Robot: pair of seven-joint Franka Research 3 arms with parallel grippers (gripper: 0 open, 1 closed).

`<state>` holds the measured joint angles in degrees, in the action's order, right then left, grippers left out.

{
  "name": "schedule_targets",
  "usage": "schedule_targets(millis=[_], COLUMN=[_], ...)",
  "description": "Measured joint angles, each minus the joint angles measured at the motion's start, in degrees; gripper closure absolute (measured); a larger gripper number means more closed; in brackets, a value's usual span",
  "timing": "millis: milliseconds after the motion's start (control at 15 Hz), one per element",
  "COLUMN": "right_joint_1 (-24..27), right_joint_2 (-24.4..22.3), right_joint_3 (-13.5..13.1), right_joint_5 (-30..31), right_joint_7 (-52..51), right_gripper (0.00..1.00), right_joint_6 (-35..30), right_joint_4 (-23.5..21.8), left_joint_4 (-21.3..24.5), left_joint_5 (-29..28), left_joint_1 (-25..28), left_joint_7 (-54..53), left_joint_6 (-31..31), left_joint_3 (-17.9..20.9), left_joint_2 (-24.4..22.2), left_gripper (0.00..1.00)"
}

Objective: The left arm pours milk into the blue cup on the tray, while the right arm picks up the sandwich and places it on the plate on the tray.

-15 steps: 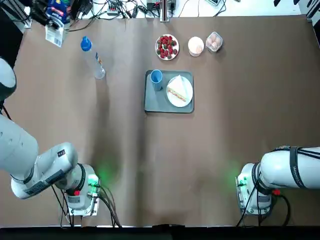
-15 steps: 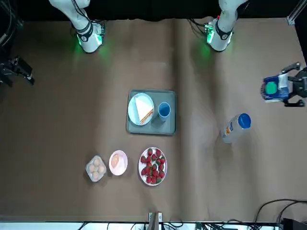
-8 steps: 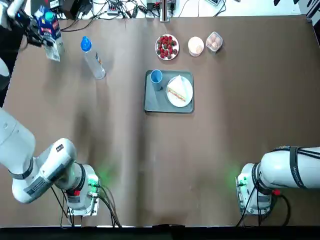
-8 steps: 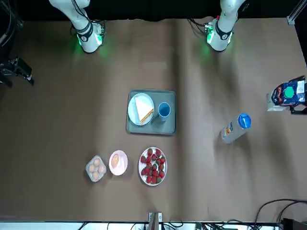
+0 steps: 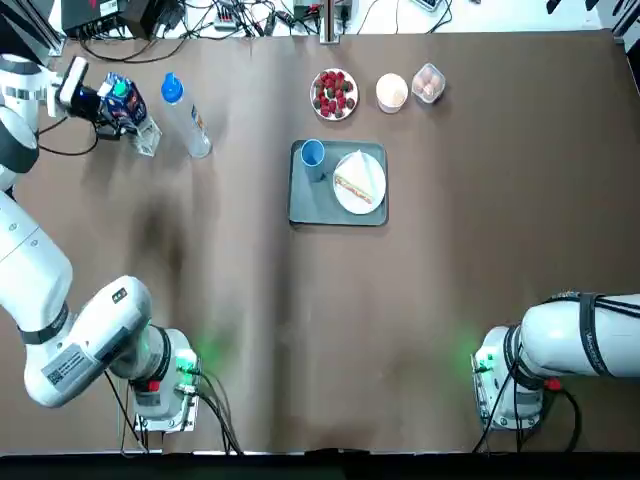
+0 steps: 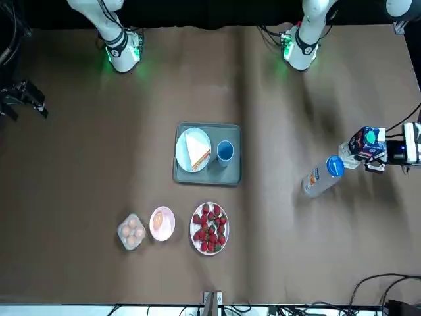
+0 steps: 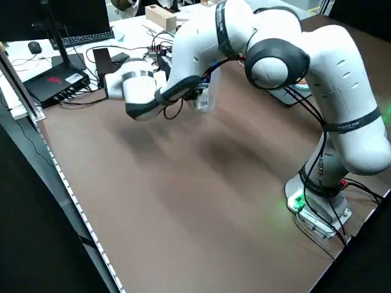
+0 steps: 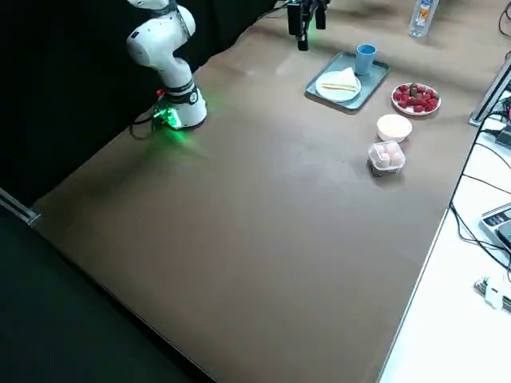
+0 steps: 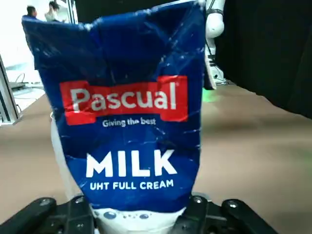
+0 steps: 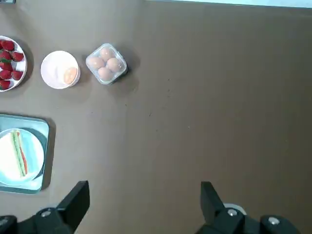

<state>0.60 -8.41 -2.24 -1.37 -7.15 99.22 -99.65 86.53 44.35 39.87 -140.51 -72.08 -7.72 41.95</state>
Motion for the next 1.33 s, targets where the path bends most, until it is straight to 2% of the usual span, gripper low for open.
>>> schedule_targets(millis=[667, 867, 1267, 1333], right_joint_1=[0.0, 0.0, 0.0, 0.0], right_joint_2=[0.0, 0.0, 0.0, 0.0], right_joint_3=[0.1, 0.0, 0.0, 0.0], right_joint_5=[0.0, 0.0, 0.0, 0.0], right_joint_7=[0.0, 0.0, 0.0, 0.0], right_gripper=[0.00, 0.00, 0.00, 0.00], right_joint_6=[0.1, 0.2, 0.2, 0.2], right_joint_4=[-0.1, -0.1, -0.1, -0.1], left_joint_4=[-0.2, -0.2, -0.2, -0.2], left_joint_5=[0.1, 2.1, 2.7, 2.7], left_joint_1=[3.7, 3.3, 3.2, 3.2], left_joint_7=[-13.2, -13.3, -13.3, -13.2], left_joint_6=[-1.9, -7.7, -8.5, -8.5], left_joint_3=[0.4, 0.4, 0.4, 0.4], left_joint_2=[10.0, 11.1, 12.1, 12.2], left_gripper=[0.50, 0.50, 0.50, 0.45])
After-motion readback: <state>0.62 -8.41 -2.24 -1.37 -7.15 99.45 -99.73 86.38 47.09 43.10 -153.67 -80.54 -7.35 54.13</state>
